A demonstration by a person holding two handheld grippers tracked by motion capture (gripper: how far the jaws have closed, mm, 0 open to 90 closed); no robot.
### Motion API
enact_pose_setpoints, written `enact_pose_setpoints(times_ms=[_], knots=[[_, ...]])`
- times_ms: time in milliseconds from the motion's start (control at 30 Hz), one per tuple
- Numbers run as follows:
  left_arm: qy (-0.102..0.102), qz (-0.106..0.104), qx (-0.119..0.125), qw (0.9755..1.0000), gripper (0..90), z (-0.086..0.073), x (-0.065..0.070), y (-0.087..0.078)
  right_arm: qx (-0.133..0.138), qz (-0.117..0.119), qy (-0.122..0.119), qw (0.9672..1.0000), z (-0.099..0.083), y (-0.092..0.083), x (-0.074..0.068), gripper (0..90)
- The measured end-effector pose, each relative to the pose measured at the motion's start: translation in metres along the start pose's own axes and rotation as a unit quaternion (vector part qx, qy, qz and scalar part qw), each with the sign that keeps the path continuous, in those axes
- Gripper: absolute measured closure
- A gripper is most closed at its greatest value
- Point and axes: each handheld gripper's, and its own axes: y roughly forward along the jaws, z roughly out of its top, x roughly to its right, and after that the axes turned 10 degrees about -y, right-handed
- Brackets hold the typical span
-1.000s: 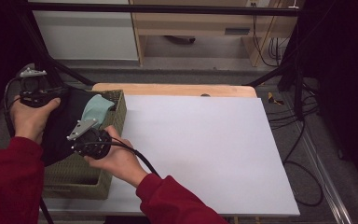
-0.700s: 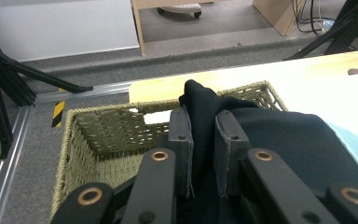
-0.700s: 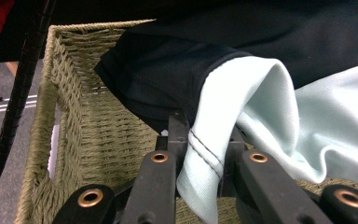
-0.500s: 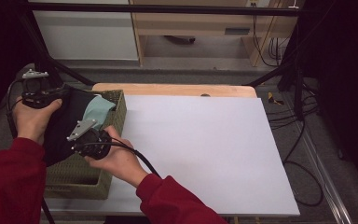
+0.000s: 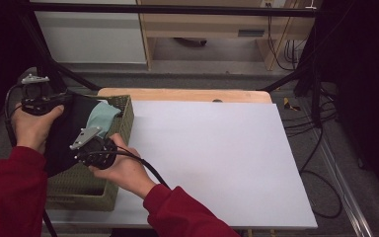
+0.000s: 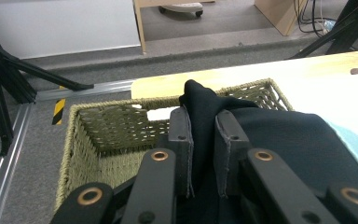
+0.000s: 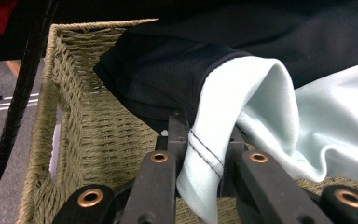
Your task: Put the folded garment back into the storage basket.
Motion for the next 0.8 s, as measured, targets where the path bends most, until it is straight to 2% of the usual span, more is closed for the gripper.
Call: enact_pose_setpoints(times_ms=[800], knots=[[-0.005, 0.001, 0.001, 1.0000, 78.9, -0.0009, -0.0066, -0.0012, 0.000, 0.001, 0.001, 1.0000, 0.0018, 0.0019, -0.0004, 80.6]])
